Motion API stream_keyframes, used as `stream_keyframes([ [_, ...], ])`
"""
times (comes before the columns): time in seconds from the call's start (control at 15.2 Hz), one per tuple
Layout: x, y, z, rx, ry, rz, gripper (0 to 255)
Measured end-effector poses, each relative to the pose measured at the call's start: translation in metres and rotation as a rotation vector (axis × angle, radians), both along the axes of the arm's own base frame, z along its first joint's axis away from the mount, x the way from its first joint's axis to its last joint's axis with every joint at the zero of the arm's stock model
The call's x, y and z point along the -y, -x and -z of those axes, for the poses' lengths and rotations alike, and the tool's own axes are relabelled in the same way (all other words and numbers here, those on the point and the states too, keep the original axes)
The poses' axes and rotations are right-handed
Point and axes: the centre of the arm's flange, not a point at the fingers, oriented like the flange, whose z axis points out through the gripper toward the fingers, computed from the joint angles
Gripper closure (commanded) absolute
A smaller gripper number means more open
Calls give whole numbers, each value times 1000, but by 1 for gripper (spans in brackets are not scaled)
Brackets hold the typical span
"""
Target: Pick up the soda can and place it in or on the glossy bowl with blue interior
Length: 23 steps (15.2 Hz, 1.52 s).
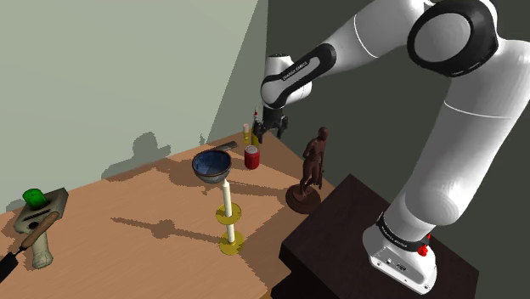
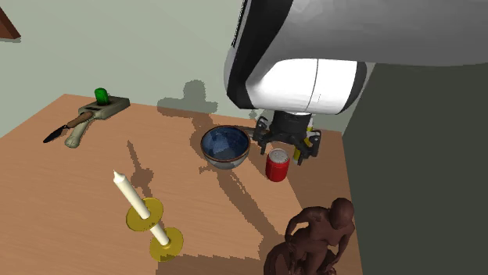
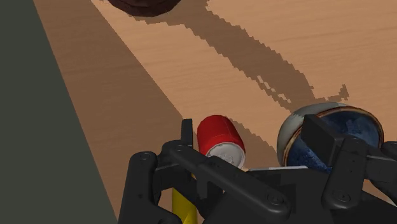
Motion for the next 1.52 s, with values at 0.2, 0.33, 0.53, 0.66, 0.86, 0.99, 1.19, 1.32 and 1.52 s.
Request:
stream_keyframes([
  [0.2,3,-30,32,-5,8,10,0],
  [0.33,3,-47,50,-9,14,17,0],
  [0.53,7,-72,80,-13,22,27,0],
  [0.66,6,-90,101,-17,27,34,0],
  [0.86,10,-113,129,-22,35,44,0],
  [0.99,10,-117,140,-22,37,45,0],
  [1.19,9,-116,156,-23,37,45,0],
  [1.32,11,-116,169,-22,37,46,0],
  [1.52,9,-116,174,-23,37,46,0],
])
